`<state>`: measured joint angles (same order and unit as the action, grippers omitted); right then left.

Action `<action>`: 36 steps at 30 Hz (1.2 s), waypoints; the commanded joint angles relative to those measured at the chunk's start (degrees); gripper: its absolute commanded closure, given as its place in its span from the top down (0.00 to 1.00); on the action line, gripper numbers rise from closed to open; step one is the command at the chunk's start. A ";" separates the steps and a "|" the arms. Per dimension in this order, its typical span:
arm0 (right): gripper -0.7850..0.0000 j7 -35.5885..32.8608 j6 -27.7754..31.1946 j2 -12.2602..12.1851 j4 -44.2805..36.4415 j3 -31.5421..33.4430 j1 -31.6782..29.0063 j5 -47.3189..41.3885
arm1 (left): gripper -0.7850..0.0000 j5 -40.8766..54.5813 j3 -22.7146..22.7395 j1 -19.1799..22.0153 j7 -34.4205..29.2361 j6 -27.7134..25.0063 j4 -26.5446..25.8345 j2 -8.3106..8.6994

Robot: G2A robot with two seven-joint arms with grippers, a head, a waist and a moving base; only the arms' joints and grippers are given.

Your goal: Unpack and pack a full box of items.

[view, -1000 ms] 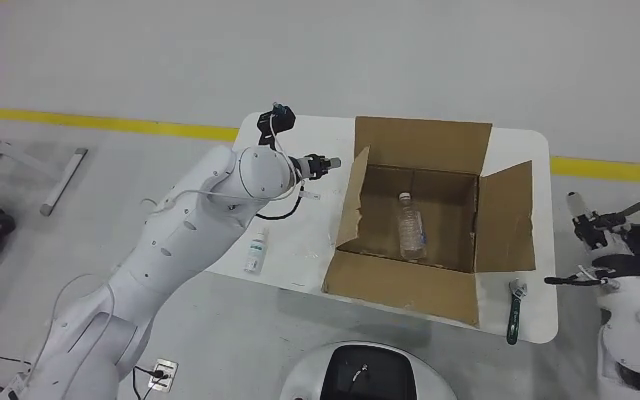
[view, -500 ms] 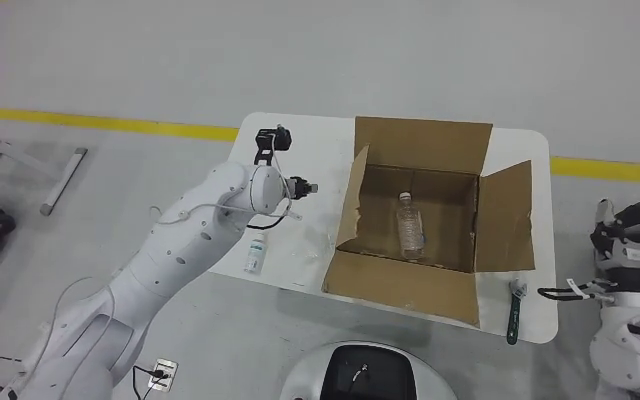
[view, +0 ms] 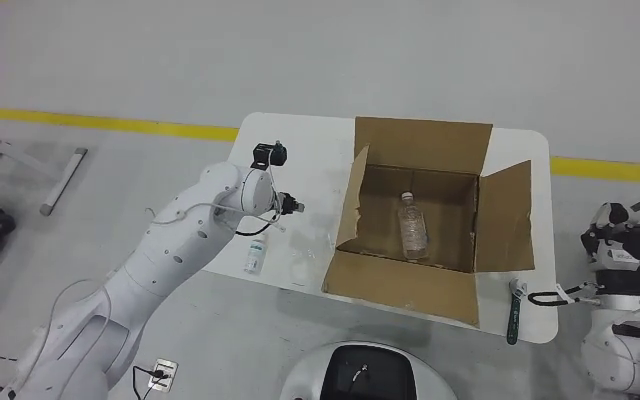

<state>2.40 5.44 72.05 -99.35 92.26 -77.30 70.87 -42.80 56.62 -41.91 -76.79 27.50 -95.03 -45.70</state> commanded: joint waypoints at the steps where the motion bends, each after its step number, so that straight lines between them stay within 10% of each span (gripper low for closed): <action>1: 0.00 0.00 -0.01 0.00 0.00 0.00 0.00 0.01 | 1.00 0.00 0.00 0.00 0.00 0.00 0.00 0.00; 20: 0.00 0.00 -0.01 0.00 0.00 0.00 0.00 0.01 | 1.00 1.50 8.97 -11.44 1.81 -16.53 3.34 2.72; 36: 0.00 0.00 -0.01 0.00 0.00 0.00 0.00 0.01 | 1.00 5.78 12.87 -15.98 4.72 -19.52 5.96 3.31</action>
<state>2.39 5.44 72.05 -99.35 92.26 -77.30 70.87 -37.02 69.48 -57.89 -72.07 7.98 -89.07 -42.39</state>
